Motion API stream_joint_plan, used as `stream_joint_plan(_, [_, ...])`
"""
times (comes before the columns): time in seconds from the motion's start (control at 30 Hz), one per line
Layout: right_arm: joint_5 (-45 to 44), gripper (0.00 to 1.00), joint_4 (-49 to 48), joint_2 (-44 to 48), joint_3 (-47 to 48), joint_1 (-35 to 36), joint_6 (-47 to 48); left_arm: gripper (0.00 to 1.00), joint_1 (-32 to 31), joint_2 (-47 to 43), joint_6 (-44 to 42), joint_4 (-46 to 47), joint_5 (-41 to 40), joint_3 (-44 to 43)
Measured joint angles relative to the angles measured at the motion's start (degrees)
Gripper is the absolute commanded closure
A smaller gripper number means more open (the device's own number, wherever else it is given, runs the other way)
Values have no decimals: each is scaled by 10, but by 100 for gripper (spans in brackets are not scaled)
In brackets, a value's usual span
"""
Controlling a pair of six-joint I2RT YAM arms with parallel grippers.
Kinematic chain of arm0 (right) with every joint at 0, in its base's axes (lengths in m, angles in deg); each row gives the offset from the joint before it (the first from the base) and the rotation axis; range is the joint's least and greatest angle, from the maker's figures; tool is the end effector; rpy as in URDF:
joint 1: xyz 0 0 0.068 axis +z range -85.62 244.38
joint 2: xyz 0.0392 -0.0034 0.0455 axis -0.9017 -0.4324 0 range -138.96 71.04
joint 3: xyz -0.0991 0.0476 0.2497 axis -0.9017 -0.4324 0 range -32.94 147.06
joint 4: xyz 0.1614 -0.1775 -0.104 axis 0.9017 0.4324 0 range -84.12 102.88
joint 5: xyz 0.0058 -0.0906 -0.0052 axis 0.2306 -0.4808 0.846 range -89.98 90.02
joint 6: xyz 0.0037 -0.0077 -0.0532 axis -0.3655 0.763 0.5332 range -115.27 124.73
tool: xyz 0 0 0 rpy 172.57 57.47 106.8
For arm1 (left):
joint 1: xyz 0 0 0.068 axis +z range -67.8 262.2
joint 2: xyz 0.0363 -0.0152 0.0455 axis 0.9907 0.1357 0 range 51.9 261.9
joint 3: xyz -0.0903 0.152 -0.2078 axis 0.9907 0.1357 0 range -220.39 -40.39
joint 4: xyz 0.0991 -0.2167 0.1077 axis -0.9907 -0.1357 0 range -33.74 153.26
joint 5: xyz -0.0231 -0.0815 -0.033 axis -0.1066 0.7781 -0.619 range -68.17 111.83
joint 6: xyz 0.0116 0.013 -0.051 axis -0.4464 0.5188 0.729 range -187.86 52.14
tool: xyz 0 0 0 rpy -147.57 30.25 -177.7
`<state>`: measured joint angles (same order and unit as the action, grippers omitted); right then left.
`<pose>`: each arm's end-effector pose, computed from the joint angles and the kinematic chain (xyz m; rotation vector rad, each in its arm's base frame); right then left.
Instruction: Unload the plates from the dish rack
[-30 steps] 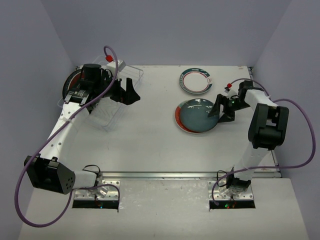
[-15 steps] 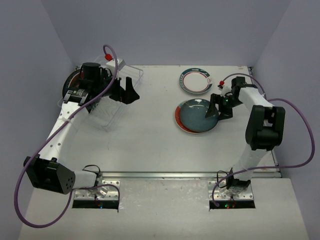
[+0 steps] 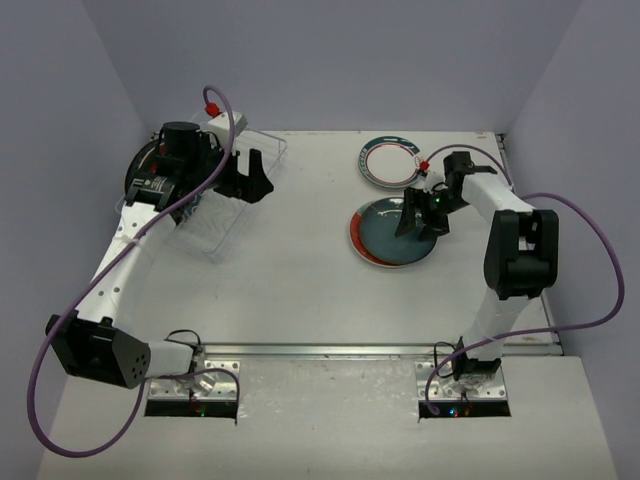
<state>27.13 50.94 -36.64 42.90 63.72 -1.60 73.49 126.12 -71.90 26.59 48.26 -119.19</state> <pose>0.3642 0.0120 0.1838 0.0952 2.8558 0.7039 0.2717 -0.0578 0.3907 0.5029 2.0512 -0.5385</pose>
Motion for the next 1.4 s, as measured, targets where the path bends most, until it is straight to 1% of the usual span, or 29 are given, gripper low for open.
stream_joint_plan(0.1, [30,22,-3,2,0,1,-3,19,5,0,-7,-9,-72,-11])
stream_joint_plan(0.17, [47,21,-14,10,-3,6,-6,37,24,1,-23,-21,-107,-32])
stream_joint_plan(0.2, [52,21,-19,18,-4,9,-7,42,37,5,-34,-29,-126,-46])
stream_joint_plan(0.3, [62,21,-31,65,-6,26,-10,49,82,28,-79,-34,-203,-97])
stream_joint_plan(0.33, [64,21,-35,84,-6,31,-10,51,95,39,-96,-34,-228,-110])
stream_joint_plan(0.43, [71,21,-48,135,-6,44,-12,50,118,70,-140,-33,-290,-120])
stream_joint_plan(0.57, [72,21,-56,167,-6,45,-12,50,132,112,-193,-33,-350,-115])
stream_joint_plan(0.87, [60,20,-59,195,-41,44,-12,51,171,208,-261,13,-410,-87])
stream_joint_plan(1.0, [59,20,-58,208,-46,44,-12,59,176,237,-278,28,-419,-69])
stream_joint_plan(1.17, [59,20,-60,217,-48,44,-12,71,176,252,-293,49,-416,-58])
stream_joint_plan(1.23, [59,20,-60,217,-49,44,-12,80,176,252,-298,60,-412,-51])
stream_joint_plan(1.3, [59,20,-60,217,-49,44,-12,96,176,252,-302,68,-410,-48])
stream_joint_plan(1.33, [59,20,-60,217,-50,44,-12,100,176,251,-302,68,-406,-47])
stream_joint_plan(1.4, [59,20,-60,217,-50,44,-12,100,175,244,-305,62,-394,-46])
